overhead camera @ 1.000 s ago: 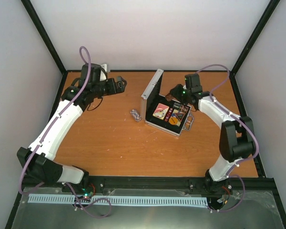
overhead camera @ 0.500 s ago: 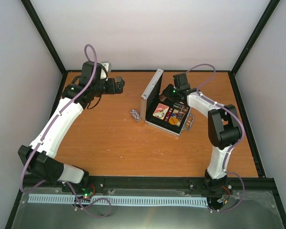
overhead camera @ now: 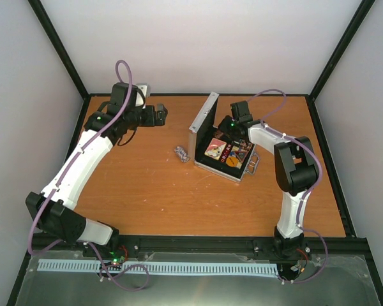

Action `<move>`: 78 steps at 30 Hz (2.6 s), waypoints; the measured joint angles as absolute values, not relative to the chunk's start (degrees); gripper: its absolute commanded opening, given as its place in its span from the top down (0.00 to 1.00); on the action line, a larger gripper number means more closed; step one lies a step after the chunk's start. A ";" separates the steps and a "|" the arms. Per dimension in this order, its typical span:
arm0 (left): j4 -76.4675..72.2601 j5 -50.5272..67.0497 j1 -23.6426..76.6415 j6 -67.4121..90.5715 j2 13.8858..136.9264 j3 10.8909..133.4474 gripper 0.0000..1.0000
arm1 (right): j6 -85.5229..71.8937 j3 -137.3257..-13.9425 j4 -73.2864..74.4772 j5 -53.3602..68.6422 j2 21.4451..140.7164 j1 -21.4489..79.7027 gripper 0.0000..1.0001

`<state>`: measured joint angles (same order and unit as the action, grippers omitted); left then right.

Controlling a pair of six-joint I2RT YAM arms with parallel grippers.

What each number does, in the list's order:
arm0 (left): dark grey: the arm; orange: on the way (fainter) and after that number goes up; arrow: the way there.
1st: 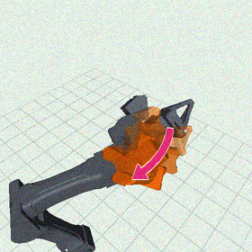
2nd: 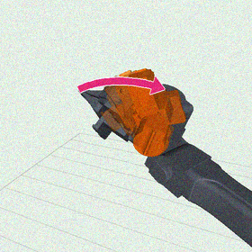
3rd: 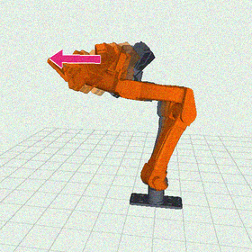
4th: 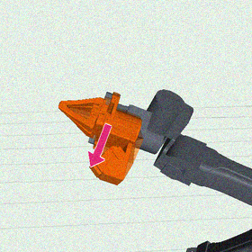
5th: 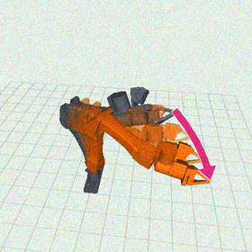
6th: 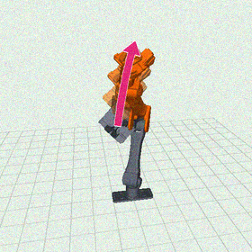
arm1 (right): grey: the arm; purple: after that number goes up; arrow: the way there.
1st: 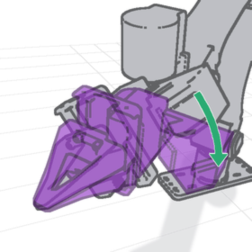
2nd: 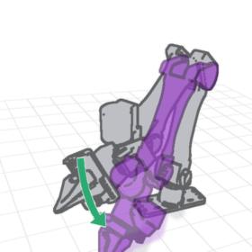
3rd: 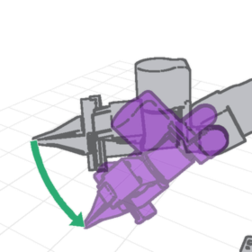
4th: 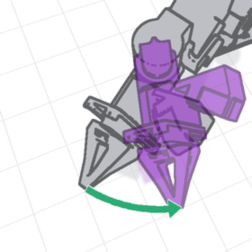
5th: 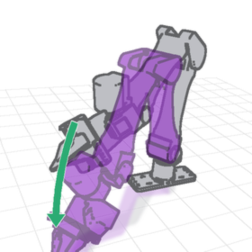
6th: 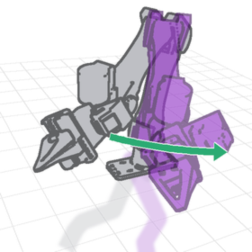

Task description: Pack up texas hold em set

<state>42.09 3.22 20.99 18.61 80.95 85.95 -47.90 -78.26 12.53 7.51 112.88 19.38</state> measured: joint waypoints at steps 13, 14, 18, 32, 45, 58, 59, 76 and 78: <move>41.60 3.20 20.99 18.48 80.95 84.86 0.00 | -46.11 -78.26 13.87 7.05 112.75 19.31 0.35; 41.60 3.20 20.99 18.46 80.95 84.73 0.00 | -44.80 -78.26 14.24 6.87 112.16 19.31 0.31; 41.56 3.16 20.99 18.46 80.93 84.58 0.00 | -41.04 -78.37 16.12 4.80 108.14 19.27 0.23; 40.69 3.03 20.99 18.50 80.60 83.88 0.00 | -26.13 -95.70 29.47 7.97 111.37 14.20 0.47; 40.32 2.94 20.99 19.14 79.59 82.76 0.00 | -22.72 -106.78 38.96 24.60 126.91 11.55 0.60; 40.29 3.05 20.99 19.27 79.61 82.35 0.00 | -19.42 -101.14 37.74 29.30 125.21 10.55 0.63; 40.29 3.07 20.99 19.27 79.61 82.26 0.00 | -19.31 -100.36 37.65 29.26 124.73 10.44 0.63; 40.14 3.46 20.99 19.35 79.68 80.93 0.00 | -15.33 -93.10 46.68 29.98 117.75 11.38 0.61; 40.07 3.46 20.99 19.35 79.68 80.86 0.00 | -14.87 -94.24 47.68 29.17 117.49 11.42 0.52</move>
<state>40.07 3.46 20.99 19.35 79.68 80.86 -14.87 -94.24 47.68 29.17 117.49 11.42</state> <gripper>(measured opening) 0.997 0.390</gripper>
